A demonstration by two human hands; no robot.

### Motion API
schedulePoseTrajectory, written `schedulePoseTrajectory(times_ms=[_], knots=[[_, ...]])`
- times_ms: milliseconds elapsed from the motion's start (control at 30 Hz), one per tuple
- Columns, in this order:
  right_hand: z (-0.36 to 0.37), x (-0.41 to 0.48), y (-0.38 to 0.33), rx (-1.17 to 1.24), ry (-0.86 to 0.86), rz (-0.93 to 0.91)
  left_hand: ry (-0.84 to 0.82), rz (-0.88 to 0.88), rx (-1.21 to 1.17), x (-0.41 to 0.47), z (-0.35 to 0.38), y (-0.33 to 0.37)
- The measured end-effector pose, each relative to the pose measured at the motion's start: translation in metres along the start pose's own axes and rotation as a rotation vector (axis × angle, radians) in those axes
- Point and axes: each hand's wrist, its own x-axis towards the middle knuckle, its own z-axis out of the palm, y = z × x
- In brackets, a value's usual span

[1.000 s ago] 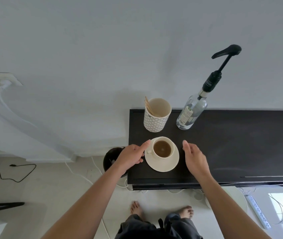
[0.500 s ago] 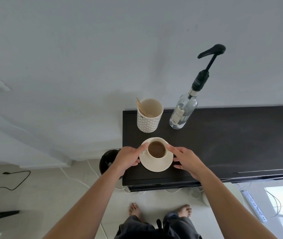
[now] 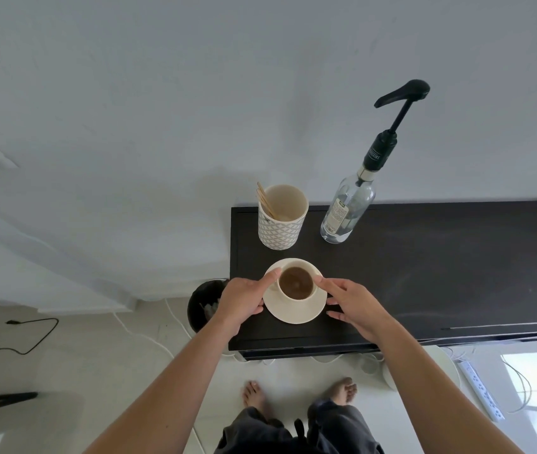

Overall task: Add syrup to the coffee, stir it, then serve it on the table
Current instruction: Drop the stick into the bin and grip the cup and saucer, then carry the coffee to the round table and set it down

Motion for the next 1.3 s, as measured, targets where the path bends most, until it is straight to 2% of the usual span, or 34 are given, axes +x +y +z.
schedulePoseTrajectory(times_ms=[300,633,967,1300], knots=[[-0.003,0.002,-0.004,0.038,-0.050,-0.021,0.007,-0.043,-0.173,0.003,0.008,-0.011],[-0.006,0.003,-0.031,-0.018,-0.202,-0.095,0.095,-0.068,-0.322,-0.020,0.011,-0.016],[0.008,0.009,-0.066,-0.132,-0.440,-0.127,0.304,-0.039,-0.464,-0.068,0.006,-0.021],[0.063,0.000,-0.083,-0.337,-0.670,-0.150,0.547,-0.035,-0.640,-0.124,-0.005,-0.057]])
